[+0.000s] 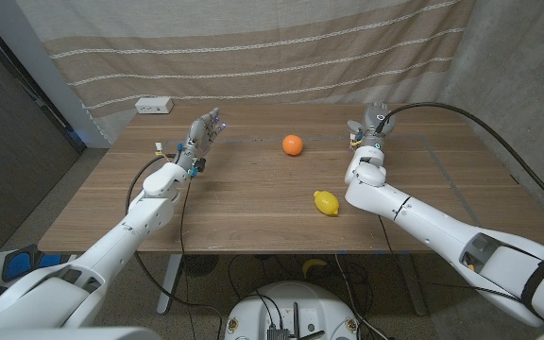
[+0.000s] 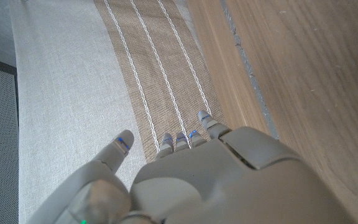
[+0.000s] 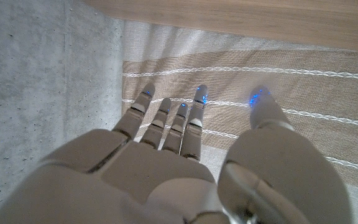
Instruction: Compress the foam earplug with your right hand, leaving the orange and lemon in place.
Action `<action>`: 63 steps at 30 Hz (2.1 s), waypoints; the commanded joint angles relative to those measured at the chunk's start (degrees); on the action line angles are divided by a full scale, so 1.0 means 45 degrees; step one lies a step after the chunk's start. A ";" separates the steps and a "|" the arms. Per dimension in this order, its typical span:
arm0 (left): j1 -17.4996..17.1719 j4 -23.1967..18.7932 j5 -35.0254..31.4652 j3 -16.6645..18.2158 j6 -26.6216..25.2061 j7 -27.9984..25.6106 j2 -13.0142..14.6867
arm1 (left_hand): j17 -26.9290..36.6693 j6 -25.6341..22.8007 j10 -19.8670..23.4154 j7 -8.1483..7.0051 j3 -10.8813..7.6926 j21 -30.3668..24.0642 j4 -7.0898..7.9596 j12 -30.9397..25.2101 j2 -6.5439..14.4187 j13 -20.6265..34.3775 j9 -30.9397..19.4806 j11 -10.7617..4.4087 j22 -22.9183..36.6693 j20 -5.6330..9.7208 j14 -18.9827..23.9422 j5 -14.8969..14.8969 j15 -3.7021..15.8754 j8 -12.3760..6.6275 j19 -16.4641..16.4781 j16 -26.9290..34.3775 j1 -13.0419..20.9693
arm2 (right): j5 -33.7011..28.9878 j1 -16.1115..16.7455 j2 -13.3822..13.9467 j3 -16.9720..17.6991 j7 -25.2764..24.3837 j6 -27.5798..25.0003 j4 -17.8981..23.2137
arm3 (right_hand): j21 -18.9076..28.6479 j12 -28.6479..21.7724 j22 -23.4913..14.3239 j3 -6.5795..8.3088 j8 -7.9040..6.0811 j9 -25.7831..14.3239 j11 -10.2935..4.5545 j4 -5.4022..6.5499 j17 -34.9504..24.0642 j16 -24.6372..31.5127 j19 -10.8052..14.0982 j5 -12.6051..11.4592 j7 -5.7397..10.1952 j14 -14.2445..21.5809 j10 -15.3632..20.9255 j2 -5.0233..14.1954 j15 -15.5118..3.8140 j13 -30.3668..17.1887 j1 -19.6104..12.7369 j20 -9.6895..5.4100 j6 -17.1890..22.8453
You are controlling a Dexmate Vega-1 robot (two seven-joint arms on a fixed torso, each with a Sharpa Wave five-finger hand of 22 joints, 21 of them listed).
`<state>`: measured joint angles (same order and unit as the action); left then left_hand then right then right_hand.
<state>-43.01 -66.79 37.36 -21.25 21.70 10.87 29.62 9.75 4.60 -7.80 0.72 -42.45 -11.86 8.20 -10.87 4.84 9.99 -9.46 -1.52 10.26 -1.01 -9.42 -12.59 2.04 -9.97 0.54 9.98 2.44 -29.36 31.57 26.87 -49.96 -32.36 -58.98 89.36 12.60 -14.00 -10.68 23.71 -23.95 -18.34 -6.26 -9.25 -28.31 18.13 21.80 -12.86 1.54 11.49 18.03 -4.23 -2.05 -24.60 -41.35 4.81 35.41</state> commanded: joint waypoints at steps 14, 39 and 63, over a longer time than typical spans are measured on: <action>0.0691 0.1058 0.0027 -0.0136 0.0117 0.0593 -0.0279 | 0.0020 0.0130 -0.0078 -0.0017 -0.0005 0.0026 0.0015 -0.0005 0.1278 0.0026 -0.0074 -0.0053 0.0030 -0.0099 -0.0186 -0.0043 -0.0001 -0.0062 -0.0014 0.0057 0.0040 | 0.0527 -0.0653 -0.0566 -0.0590 -0.0077 -0.0043 -0.1523 | 0.0082 -0.0123 -0.0015 -0.0028 -0.0339 -0.0217 -0.0057 -0.0058 -0.0179 0.0219 0.0152 -0.0053 0.0141 0.0226 0.0267 0.0047 -0.0775 -0.0188 -0.0468 -0.0016 0.0250; 0.0809 0.1193 -0.0026 -0.0195 0.0098 0.0599 -0.0371 | 0.0014 0.0144 -0.0097 -0.0024 -0.0006 0.0028 0.0011 -0.0007 0.1294 0.0026 -0.0074 -0.0060 0.0030 -0.0106 -0.0187 -0.0056 0.0003 -0.0060 -0.0019 0.0059 0.0046 | 0.1040 -0.0874 -0.0615 -0.0883 0.0113 0.0387 -0.2147 | 0.0093 -0.0130 -0.0014 -0.0133 -0.1042 -0.0573 -0.0165 -0.0082 -0.0364 0.0416 0.0294 -0.0087 0.0264 0.0327 0.0486 0.0052 -0.0891 -0.0404 -0.1050 -0.0114 0.0781; 0.0789 0.1074 -0.0049 -0.0199 0.0022 0.0524 -0.0331 | 0.0010 0.0149 -0.0111 -0.0027 0.0010 0.0032 -0.0005 -0.0007 0.1304 0.0025 -0.0074 -0.0042 0.0030 -0.0099 -0.0198 -0.0059 -0.0004 -0.0062 -0.0030 0.0058 0.0060 | 0.1229 -0.1158 -0.0945 -0.1238 0.0039 0.0648 -0.3253 | 0.0088 -0.0139 -0.0020 -0.0320 -0.1534 -0.0879 -0.0198 0.0019 -0.0543 0.0570 0.0345 -0.0067 0.0282 0.0368 0.0662 0.0085 -0.0954 -0.0573 -0.1173 -0.0133 0.0954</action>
<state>-39.57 -61.94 37.25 -22.06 21.93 13.13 28.08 9.60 4.60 -8.01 0.72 -42.46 -11.86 8.20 -10.87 4.84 9.99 -9.46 -1.74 10.26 -1.01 -9.42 -12.62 2.05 -9.97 0.54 9.98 2.44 -24.02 26.97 23.20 -54.71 -31.95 -56.59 76.88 12.60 -14.41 -10.69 22.52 -30.42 -21.95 -6.86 -9.17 -30.43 20.35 23.03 -12.86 2.57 12.82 20.48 -3.83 -2.14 -26.98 -46.23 3.99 39.30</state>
